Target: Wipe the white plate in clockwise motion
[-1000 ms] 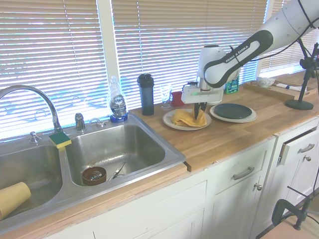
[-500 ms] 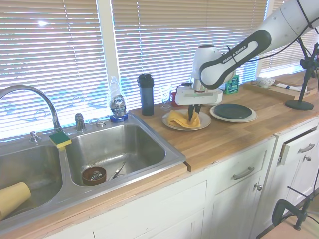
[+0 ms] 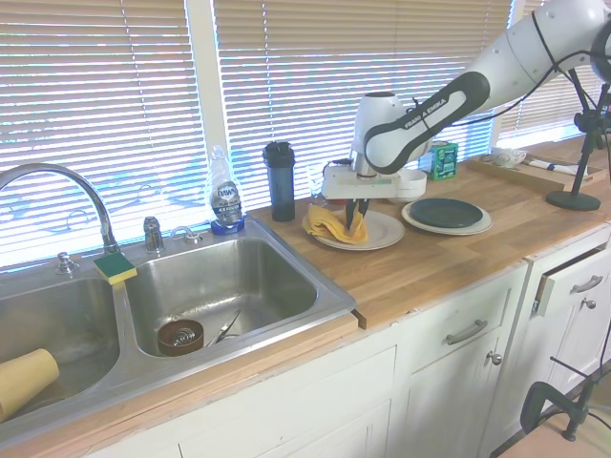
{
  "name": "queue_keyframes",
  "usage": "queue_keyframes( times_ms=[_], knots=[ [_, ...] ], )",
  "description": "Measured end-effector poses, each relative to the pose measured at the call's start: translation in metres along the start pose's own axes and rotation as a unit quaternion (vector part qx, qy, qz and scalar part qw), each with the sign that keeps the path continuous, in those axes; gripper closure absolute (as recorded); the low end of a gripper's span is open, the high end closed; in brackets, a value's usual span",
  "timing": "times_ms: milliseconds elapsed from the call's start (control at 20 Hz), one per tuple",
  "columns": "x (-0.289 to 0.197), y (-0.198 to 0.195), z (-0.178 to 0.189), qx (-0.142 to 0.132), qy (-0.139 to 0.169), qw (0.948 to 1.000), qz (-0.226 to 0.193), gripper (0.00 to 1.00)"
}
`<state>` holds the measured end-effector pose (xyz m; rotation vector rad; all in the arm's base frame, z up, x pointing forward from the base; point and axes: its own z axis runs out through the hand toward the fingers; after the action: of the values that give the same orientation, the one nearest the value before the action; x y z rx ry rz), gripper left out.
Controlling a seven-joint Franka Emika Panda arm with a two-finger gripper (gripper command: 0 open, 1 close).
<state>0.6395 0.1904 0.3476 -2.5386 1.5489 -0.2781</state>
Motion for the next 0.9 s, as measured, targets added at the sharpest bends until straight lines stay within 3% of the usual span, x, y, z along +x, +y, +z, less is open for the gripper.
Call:
queue_keyframes(
  times_ms=[900],
  knots=[
    [0.072,0.001,0.005,-0.001,0.046,0.9985,0.029,1.0]
  ],
)
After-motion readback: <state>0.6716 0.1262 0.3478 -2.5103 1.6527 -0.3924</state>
